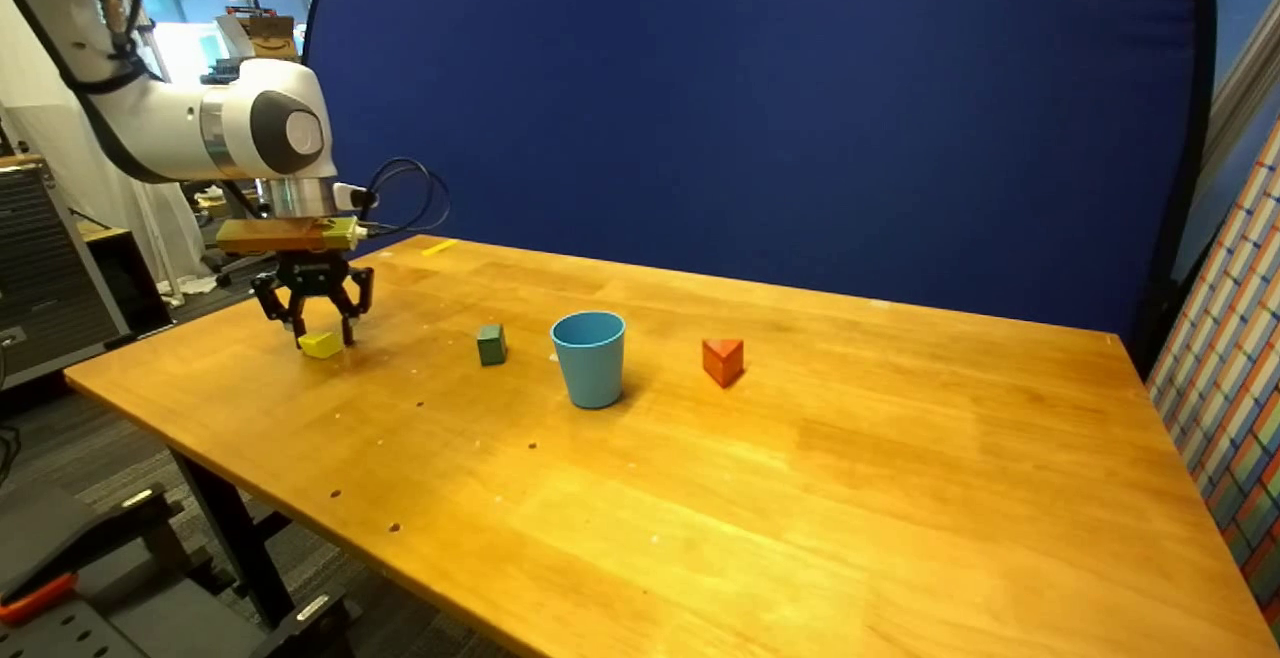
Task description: Put the yellow block in the blue cup
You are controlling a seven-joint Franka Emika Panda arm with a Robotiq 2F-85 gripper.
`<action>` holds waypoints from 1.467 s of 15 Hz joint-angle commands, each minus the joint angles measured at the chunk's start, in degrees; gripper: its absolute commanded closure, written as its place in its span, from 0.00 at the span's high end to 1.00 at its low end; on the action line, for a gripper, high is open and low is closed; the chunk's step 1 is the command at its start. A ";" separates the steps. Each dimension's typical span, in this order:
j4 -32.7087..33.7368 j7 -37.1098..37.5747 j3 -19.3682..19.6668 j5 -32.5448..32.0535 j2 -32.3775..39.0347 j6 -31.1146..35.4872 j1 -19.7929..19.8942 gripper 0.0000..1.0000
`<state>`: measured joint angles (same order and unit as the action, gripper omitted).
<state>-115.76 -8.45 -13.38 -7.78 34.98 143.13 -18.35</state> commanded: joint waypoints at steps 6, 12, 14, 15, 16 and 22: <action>-2.43 4.36 2.61 -2.76 -2.43 -1.26 -1.23 0.97; -3.42 5.88 3.06 -3.56 -3.52 -1.08 -1.04 0.39; -4.49 7.36 4.94 -5.04 -5.73 -1.69 -1.14 0.23; -5.23 8.49 6.30 -6.15 -7.24 -2.14 -1.04 0.18; -6.44 9.93 8.05 -7.46 -9.30 -2.29 -0.55 0.14; -10.15 15.60 16.27 -14.25 -19.05 -5.53 4.48 0.16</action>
<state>-122.50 3.72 0.65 -18.59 22.33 139.61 -16.08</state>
